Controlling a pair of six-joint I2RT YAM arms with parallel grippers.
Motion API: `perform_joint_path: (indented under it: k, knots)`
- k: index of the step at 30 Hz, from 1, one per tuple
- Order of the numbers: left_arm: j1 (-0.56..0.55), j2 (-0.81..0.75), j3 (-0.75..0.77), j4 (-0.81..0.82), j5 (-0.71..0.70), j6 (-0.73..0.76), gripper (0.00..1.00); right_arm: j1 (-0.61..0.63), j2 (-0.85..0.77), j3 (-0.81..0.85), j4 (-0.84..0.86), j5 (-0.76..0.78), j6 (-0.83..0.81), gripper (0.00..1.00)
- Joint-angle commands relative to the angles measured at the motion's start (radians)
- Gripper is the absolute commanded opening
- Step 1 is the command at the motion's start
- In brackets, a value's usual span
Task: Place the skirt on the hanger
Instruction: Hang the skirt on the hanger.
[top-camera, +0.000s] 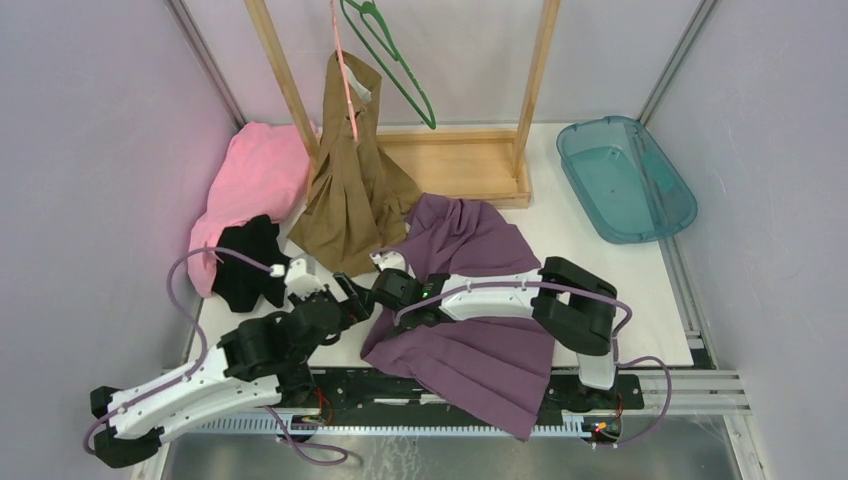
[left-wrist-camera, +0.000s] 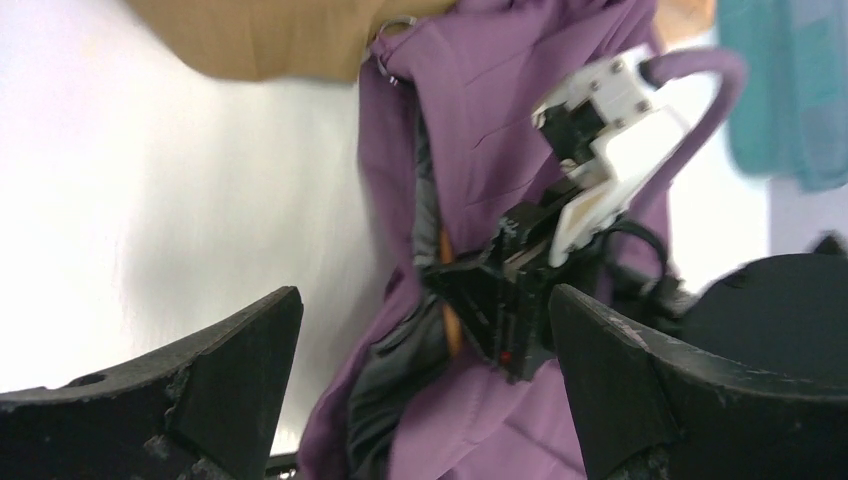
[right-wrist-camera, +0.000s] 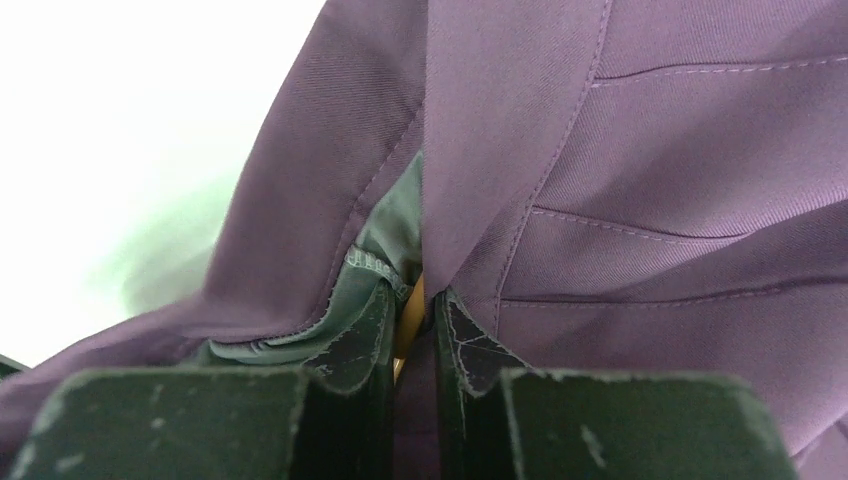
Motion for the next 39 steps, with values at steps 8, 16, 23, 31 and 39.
perform_joint_path:
  k: [8, 16, 23, 31, 39]
  knots:
    - [-0.005, 0.14, -0.041, 0.194, 0.212, 0.107, 0.98, -0.078, -0.179, -0.184, -0.028, -0.053, -0.305, 0.06]
    - [-0.004, 0.273, -0.071, 0.255, 0.141, 0.098, 0.99, -0.087, -0.32, -0.272, -0.019, -0.103, -0.361, 0.04]
    - [0.059, 0.441, -0.051, 0.341, 0.196, 0.14, 0.99, -0.086, -0.432, -0.273, -0.097, -0.14, -0.358, 0.45]
    - [0.184, 0.543, -0.077, 0.459, 0.331, 0.223, 0.87, -0.086, -0.548, -0.233, -0.106, -0.175, -0.337, 0.36]
    - [0.208, 0.503, -0.064, 0.437, 0.314, 0.224, 0.67, -0.086, -0.371, -0.168, -0.044, -0.38, -0.271, 0.3]
